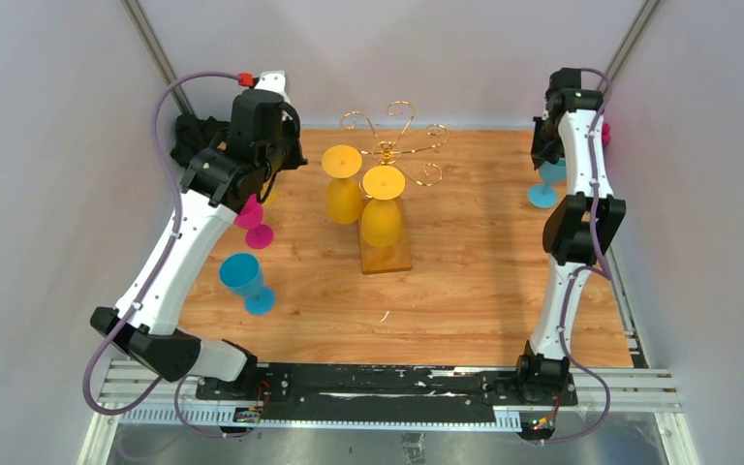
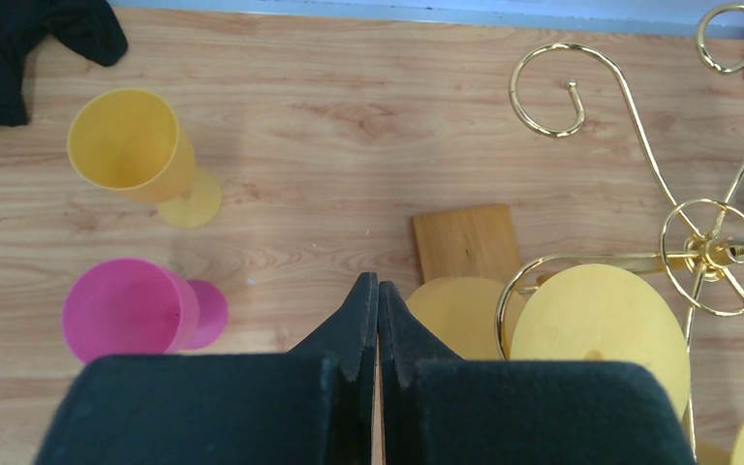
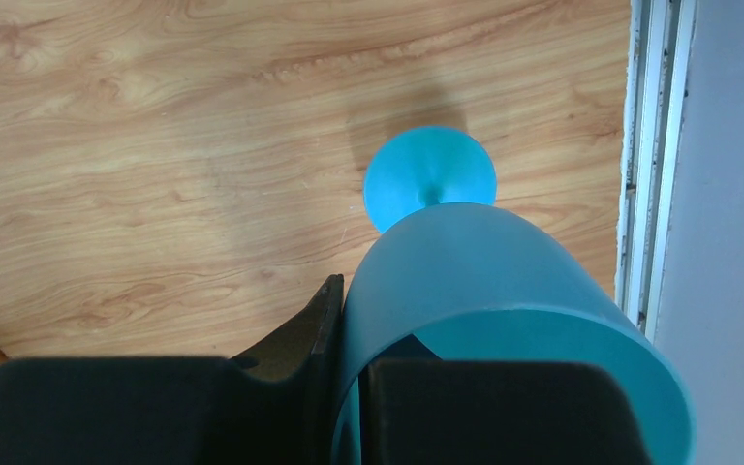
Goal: Take the wine glass off the wine glass rack
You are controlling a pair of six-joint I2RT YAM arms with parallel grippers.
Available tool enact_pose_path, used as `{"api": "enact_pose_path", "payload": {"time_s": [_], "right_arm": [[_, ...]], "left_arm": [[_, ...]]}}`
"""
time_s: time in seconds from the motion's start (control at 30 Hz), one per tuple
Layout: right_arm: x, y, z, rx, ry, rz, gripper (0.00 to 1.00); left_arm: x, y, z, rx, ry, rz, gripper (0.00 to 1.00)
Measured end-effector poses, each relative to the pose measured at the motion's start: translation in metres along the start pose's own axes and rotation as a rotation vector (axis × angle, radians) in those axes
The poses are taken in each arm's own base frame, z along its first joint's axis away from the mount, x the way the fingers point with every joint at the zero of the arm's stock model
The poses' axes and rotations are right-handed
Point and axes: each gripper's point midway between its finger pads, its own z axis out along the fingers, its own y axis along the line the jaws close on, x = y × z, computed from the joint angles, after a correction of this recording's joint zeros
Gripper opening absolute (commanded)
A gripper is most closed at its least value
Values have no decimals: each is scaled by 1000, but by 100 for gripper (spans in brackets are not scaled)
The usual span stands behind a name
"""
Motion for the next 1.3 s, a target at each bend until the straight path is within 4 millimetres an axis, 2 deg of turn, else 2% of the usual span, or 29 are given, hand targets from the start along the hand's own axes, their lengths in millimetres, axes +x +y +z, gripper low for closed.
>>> {"api": "enact_pose_path", "payload": {"time_s": [0.13, 0.33, 0.47, 0.6, 0.77, 0.83, 0.9, 1.03, 1.17, 1.3], "right_arm": [[6, -3, 13, 19, 24, -9, 0], [30, -1, 41, 9, 92, -19, 0], [25, 0, 36, 1, 57, -17, 0], [37, 1, 37, -9, 66, -18, 0], [38, 5, 28, -36, 43, -15, 0], [41, 5, 27, -36, 46, -15, 8], [47, 5, 29, -36, 60, -12, 23], [52, 6, 29, -40, 68, -2, 36], [52, 6, 21, -42, 54, 6, 43], [47, 5, 0, -45, 10, 12, 45]], "left_arm": [[0, 3, -2, -12, -7, 3, 0], [2, 6, -3, -24, -6, 4, 0], [6, 8, -2, -27, 2, 7, 0], [9, 8, -1, -29, 3, 7, 0], [10, 7, 1, -24, 1, 5, 0], [11, 7, 2, -22, 4, 4, 0], [11, 6, 2, -20, 3, 3, 0], [9, 6, 1, -18, -2, 1, 0], [8, 7, -2, -15, -9, -3, 0], [6, 6, -6, -11, -17, -9, 0]]}}
